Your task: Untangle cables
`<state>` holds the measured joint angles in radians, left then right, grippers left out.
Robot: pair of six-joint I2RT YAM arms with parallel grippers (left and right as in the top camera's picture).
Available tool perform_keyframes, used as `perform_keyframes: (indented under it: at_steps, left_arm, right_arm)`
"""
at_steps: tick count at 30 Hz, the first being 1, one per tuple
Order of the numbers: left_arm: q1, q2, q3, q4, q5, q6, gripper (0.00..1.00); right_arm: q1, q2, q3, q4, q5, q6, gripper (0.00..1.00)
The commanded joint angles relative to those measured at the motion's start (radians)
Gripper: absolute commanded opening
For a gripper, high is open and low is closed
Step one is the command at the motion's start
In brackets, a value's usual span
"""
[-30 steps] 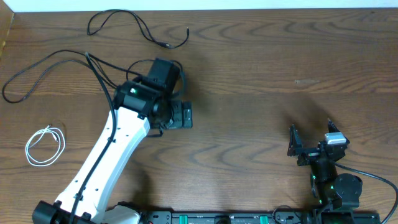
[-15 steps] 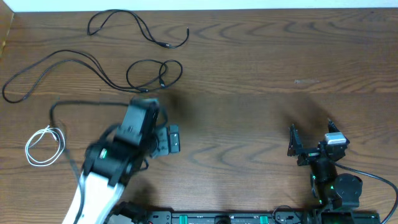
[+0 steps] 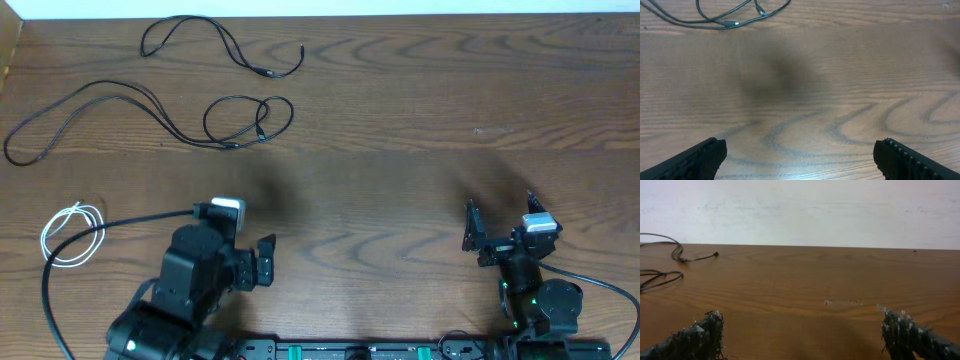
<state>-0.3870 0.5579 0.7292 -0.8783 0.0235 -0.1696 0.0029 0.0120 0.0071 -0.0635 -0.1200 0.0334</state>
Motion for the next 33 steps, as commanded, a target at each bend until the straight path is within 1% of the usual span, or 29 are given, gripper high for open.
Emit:
perform_keyframes:
  at_steps: [1, 5, 9, 10, 13, 14, 23, 33]
  left_arm:
    - [0.007, -0.066, -0.03, 0.002, -0.006, 0.051, 1.0]
    - [0.047, -0.126, -0.063, 0.006, 0.0, 0.055, 1.0]
    - [0.13, -0.196, -0.108, 0.012, 0.082, 0.103, 1.0]
    - [0.163, -0.228, -0.131, 0.024, 0.105, 0.106, 1.0]
    - [0.208, -0.285, -0.178, 0.076, 0.139, 0.106, 0.99]
    - [0.225, -0.314, -0.207, 0.113, 0.15, 0.106, 0.99]
    - [0.277, -0.382, -0.331, 0.28, 0.172, 0.083, 1.0]
    - [0.28, -0.466, -0.468, 0.503, 0.173, 0.082, 1.0]
  right_arm:
    - [-0.009, -0.007, -0.001, -0.004, -0.006, 0.003, 0.99]
    - [-0.009, -0.007, -0.001, -0.004, -0.006, 0.003, 0.99]
    - [-0.009, -0.007, -0.001, -0.004, -0.006, 0.003, 0.99]
    - [-0.009, -0.007, -0.001, -0.004, -0.006, 0.003, 0.99]
    - [-0.009, -0.007, -0.001, -0.004, -0.006, 0.003, 0.99]
    - [-0.009, -0.007, -0.001, -0.004, -0.006, 0.003, 0.99]
    - [-0.009, -0.007, -0.001, -0.004, -0.006, 0.003, 0.99]
    - [-0.009, -0.007, -0.001, -0.004, -0.006, 0.003, 0.99]
